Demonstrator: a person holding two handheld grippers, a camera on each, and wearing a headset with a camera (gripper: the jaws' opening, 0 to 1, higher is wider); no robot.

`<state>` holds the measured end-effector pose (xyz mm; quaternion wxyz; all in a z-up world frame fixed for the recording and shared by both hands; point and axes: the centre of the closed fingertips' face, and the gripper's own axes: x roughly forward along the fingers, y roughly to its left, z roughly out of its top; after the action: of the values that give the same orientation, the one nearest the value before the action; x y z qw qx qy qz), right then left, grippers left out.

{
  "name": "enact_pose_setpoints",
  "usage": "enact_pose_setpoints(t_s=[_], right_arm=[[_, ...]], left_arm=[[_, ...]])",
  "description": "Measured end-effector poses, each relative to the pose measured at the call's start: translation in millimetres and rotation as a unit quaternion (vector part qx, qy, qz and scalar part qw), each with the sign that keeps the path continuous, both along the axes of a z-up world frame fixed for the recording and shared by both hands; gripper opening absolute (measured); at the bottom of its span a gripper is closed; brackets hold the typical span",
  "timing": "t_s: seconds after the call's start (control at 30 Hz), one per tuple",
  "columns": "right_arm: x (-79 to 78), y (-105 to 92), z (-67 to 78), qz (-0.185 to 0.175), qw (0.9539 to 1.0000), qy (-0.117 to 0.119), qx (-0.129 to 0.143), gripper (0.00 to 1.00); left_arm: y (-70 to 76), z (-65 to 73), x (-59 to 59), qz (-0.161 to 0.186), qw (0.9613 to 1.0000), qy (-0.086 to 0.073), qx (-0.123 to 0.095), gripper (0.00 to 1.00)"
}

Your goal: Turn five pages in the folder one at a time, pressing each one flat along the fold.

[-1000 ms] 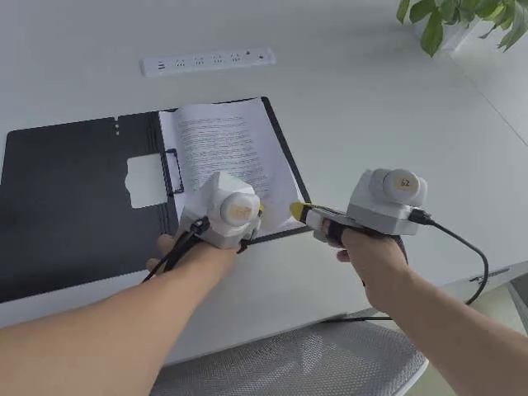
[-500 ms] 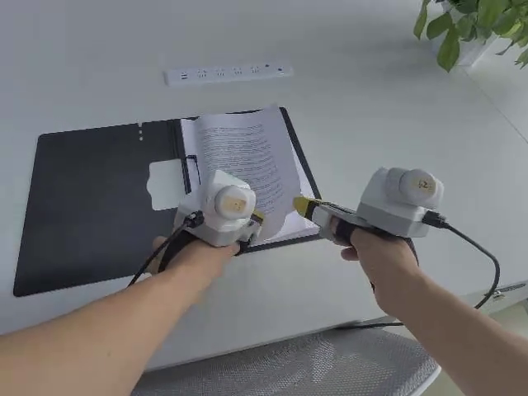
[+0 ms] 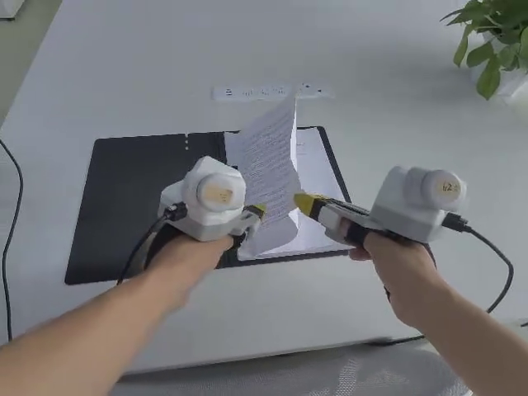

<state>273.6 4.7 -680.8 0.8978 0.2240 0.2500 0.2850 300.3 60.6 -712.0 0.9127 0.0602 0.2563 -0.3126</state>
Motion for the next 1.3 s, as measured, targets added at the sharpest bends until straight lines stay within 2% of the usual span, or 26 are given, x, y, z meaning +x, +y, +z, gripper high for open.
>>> enact_pose_setpoints(t_s=[0.07,0.17,0.3,0.4,0.57,0.73,0.97,1.03,1.3], right_arm=[[-0.8,14.0,4.1,0.013,0.9999,-0.005,0.003,0.00],[-1.1,34.4,7.2,0.030,0.9995,-0.009,0.006,0.00],[-0.2,63.3,6.8,0.054,0.9985,-0.011,0.003,0.00],[0.4,81.2,5.0,0.068,0.9976,-0.012,-0.002,0.00],[4.5,114.8,-10.6,0.089,0.9959,-0.002,-0.017,0.00],[7.2,142.9,-27.1,0.105,0.9941,0.012,-0.026,0.00],[8.6,179.4,-51.8,0.133,0.9897,0.032,-0.043,0.00],[8.4,186.4,-62.6,0.141,0.9876,0.042,-0.054,0.00],[8.5,199.7,-85.8,0.154,0.9835,0.062,-0.070,0.00]], left_arm=[[13.5,5.4,-4.6,0.005,1.0000,0.003,0.000,0.25],[32.6,14.4,-9.5,0.015,0.9999,-0.004,-0.005,0.27],[63.1,24.8,-15.2,0.035,0.9993,-0.012,-0.012,0.27],[82.9,27.4,-18.9,0.047,0.9987,-0.015,-0.011,0.28],[125.8,28.6,-25.5,0.079,0.9967,-0.018,-0.009,0.28],[158.5,27.0,-30.4,0.104,0.9944,-0.016,-0.014,0.26],[188.1,19.3,-36.6,0.128,0.9916,-0.009,-0.015,0.26],[192.3,18.0,-38.2,0.131,0.9913,-0.009,-0.015,0.26],[202.3,7.2,-37.4,0.143,0.9896,0.003,-0.016,0.25]])
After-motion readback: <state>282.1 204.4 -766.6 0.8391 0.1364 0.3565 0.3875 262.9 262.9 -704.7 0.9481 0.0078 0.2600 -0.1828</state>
